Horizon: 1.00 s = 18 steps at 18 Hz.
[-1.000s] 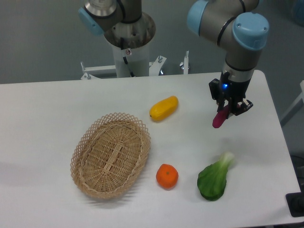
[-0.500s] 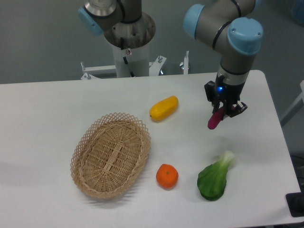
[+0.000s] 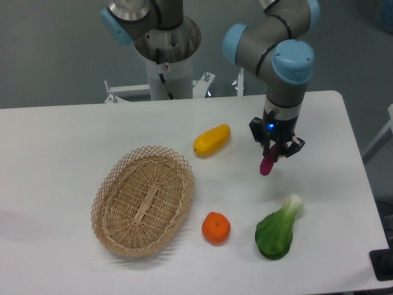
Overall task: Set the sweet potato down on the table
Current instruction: 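Carry the held purple sweet potato toward the yellow fruit and lower it, then set the sweet potato on the table and open the gripper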
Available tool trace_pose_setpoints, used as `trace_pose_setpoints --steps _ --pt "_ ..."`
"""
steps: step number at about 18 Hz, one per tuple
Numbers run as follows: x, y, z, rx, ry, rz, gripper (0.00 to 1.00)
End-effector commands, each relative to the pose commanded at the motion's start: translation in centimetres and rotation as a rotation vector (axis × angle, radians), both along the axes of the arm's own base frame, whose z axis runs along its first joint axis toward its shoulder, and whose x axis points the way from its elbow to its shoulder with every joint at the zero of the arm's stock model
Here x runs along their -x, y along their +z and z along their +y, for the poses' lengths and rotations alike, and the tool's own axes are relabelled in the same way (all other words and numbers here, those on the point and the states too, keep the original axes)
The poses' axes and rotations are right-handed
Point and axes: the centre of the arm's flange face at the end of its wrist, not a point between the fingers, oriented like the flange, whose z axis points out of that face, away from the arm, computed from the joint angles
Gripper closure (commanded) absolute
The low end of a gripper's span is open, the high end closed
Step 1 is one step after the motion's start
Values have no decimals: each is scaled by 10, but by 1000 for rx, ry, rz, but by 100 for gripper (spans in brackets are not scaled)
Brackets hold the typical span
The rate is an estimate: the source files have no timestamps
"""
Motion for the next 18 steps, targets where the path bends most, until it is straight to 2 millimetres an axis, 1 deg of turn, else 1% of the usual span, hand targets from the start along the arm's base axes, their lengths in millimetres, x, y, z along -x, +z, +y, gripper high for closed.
trace_pose_setpoints --steps 1,3,5,6,8,9,11,14,15,16,17,18 --pt "-6 -3 8 -4 8 5 72" --pt "-22 -24 27 12 -23 12 70" --pt "-38 -35 47 44 -56 37 69" --pt "-43 -40 52 60 -51 42 69" --pt "-49 -48 58 77 -49 37 69" --pt "-48 -52 59 78 -50 35 66" --pt "-48 -58 62 76 -56 39 66" --pt "-50 -61 65 73 -64 44 65" --pt "-49 -60 65 72 -67 45 61" --pt "-48 -59 66 70 -68 49 44" --pt "-46 -54 68 65 -69 57 20" --pt "-43 -51 70 61 -75 65 3"
